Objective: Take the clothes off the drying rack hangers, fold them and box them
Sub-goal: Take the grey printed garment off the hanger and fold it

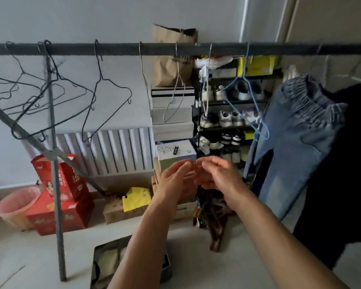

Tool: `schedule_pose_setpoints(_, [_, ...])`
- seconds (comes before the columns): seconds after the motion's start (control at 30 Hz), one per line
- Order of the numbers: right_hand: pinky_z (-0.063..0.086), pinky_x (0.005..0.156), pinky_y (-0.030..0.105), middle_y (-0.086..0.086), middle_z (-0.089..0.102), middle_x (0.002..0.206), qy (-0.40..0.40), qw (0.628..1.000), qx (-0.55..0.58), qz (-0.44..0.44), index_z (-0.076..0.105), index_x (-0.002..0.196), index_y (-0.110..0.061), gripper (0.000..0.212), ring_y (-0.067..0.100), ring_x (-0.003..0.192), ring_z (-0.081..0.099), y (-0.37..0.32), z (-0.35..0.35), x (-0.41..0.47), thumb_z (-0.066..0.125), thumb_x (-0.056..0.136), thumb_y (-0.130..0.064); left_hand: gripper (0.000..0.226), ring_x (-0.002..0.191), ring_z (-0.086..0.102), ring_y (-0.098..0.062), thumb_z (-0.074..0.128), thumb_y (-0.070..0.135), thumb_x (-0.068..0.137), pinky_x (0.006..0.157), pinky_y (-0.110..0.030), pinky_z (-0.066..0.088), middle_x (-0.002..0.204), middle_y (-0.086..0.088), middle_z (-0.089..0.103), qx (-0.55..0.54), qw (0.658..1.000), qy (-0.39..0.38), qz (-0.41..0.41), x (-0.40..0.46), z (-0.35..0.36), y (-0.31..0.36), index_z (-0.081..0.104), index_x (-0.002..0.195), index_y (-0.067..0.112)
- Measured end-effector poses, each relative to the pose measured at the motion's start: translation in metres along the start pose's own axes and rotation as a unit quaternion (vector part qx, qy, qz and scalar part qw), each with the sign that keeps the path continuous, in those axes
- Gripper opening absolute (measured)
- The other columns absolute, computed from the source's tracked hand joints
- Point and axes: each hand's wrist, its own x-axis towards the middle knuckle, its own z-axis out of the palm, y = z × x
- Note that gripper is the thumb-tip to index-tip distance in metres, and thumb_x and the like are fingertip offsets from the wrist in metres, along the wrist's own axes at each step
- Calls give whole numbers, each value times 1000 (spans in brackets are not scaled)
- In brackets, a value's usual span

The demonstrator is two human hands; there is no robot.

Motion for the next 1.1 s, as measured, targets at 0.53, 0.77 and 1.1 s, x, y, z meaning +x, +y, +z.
schedule_pose_setpoints(0.53, [49,62,29,-6,65,70,221,925,-160,-264,67,82,-21,22,7,56,57,-66,-213,29,53,92,-9,25,99,67,-14,48,18,101,83,-32,53,110,-3,71,18,985,-132,109,33,226,25,66,118,18])
schedule_pose_setpoints(0.77, [50,80,34,6,71,101,336,855,-356,-170,70,89,-18,21,32,98,65,-116,-283,74,50,89,-13,32,82,54,-9,53,16,98,78,-30,51,96,2,60,131,970,-122,163,75,290,47,58,130,18])
schedule_pose_setpoints(1.1, [33,48,23,10,55,69,198,921,-333,-42,62,75,-9,8,22,63,55,-131,-302,126,67,69,-7,30,97,63,-19,60,9,92,79,-25,45,115,-5,67,352,900,-107,234,111,318,59,65,122,10])
